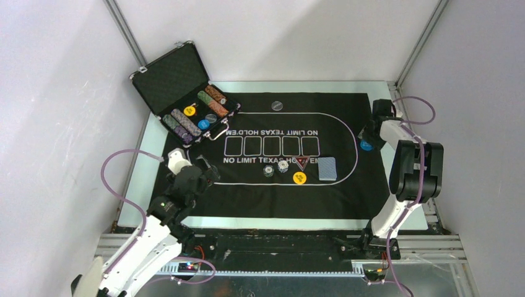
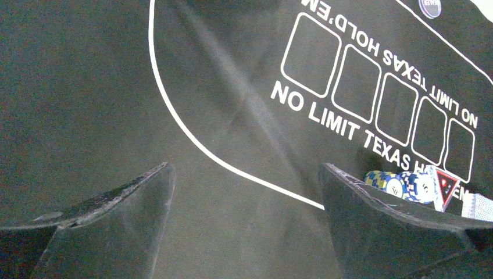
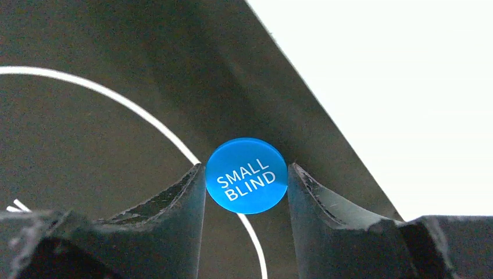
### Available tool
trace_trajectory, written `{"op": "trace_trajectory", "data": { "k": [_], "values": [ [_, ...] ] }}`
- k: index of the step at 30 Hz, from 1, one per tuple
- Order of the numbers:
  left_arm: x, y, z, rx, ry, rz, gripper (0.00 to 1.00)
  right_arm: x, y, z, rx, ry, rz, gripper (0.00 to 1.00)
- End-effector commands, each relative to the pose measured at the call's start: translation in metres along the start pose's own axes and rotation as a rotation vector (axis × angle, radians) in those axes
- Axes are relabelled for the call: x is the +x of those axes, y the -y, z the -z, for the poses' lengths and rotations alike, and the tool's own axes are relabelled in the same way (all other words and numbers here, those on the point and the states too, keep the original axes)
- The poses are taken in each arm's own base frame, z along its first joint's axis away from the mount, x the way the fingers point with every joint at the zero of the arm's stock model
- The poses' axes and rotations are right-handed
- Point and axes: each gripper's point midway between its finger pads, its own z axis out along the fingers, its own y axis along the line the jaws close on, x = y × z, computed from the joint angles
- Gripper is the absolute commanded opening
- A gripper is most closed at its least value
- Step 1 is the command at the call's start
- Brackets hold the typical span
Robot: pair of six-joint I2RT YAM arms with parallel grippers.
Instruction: Distribute texas hold em gaming equipment
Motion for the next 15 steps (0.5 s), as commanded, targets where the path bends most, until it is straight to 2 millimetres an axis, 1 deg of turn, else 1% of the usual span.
{"op": "trace_trajectory", "data": {
  "k": [1, 2, 5, 6, 7, 8, 9, 10, 11, 12, 13, 14, 15],
  "values": [
    [-0.004, 0.006, -0.002, 0.015, 0.020, 0.033, 1.00, -0.011, 0.001, -0.010, -0.038, -0.007, -0.082, 0.21],
    [-0.003, 0.006, -0.002, 0.017, 0.018, 0.033, 1.00, -0.012, 0.005, -0.012, -0.035, -0.011, -0.093, 0.25],
    [-0.002, 0.006, -0.003, 0.016, 0.015, 0.032, 1.00, -0.010, 0.005, -0.017, -0.054, -0.030, -0.104, 0.31],
    [-0.003, 0.006, -0.003, 0.017, 0.015, 0.032, 1.00, -0.011, 0.006, -0.017, -0.055, -0.033, -0.109, 0.39],
    [-0.003, 0.007, -0.002, 0.018, 0.015, 0.032, 1.00, -0.009, 0.006, -0.018, -0.056, -0.044, -0.109, 0.43],
    [-0.003, 0.007, -0.002, 0.020, 0.015, 0.033, 1.00, -0.009, 0.006, -0.019, -0.057, -0.048, -0.111, 0.53],
    [-0.003, 0.007, -0.002, 0.020, 0.015, 0.033, 1.00, -0.008, 0.006, -0.019, -0.059, -0.053, -0.113, 0.58],
    [-0.003, 0.006, -0.002, 0.019, 0.015, 0.033, 1.00, -0.008, 0.006, -0.019, -0.060, -0.054, -0.110, 0.68],
    [-0.003, 0.006, -0.002, 0.020, 0.016, 0.034, 1.00, -0.008, 0.006, -0.017, -0.060, -0.053, -0.108, 0.72],
    [-0.003, 0.007, -0.002, 0.022, 0.017, 0.033, 1.00, -0.009, 0.006, -0.016, -0.060, -0.052, -0.103, 0.79],
    [-0.004, 0.007, -0.001, 0.024, 0.018, 0.033, 1.00, -0.010, 0.006, -0.013, -0.064, -0.049, -0.099, 0.88],
    [-0.004, 0.007, -0.001, 0.026, 0.018, 0.032, 1.00, -0.010, 0.005, -0.010, -0.071, -0.049, -0.088, 0.92],
    [-0.004, 0.008, 0.000, 0.030, 0.019, 0.032, 1.00, -0.013, 0.003, -0.003, -0.080, -0.041, -0.080, 0.98]
  ]
}}
